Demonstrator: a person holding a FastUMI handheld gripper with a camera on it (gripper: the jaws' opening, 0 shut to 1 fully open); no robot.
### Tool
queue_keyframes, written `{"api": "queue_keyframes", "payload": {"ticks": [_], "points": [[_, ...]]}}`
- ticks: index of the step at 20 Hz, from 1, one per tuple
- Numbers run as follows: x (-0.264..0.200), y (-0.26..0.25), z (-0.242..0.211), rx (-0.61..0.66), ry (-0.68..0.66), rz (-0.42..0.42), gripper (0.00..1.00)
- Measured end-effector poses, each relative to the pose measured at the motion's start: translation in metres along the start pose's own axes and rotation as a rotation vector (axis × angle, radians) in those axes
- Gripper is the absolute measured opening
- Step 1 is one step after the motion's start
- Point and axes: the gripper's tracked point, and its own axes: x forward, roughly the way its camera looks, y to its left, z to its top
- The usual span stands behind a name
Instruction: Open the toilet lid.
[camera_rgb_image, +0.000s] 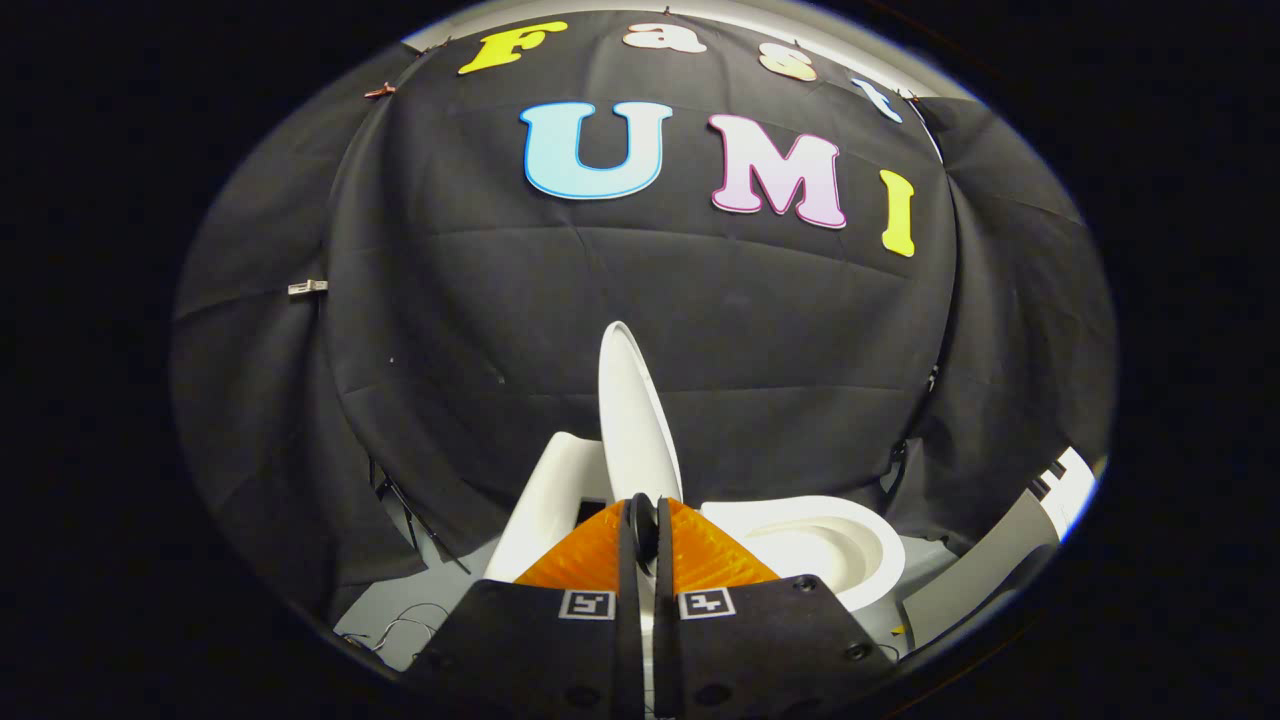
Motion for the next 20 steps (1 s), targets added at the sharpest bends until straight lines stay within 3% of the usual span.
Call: {"api": "queue_keyframes", "payload": {"ticks": [5,9,11,13,20], "points": [[0.000,0.007,-0.003,-0.017,0.022,0.046,0.13],[0.002,0.008,-0.013,0.006,0.057,0.084,0.25],[-0.002,0.021,-0.018,0.026,0.076,0.165,0.62],[-0.004,0.013,-0.017,0.007,0.064,0.147,0.99],[-0.011,0.004,0.004,0.027,0.016,0.179,0.99]]}}
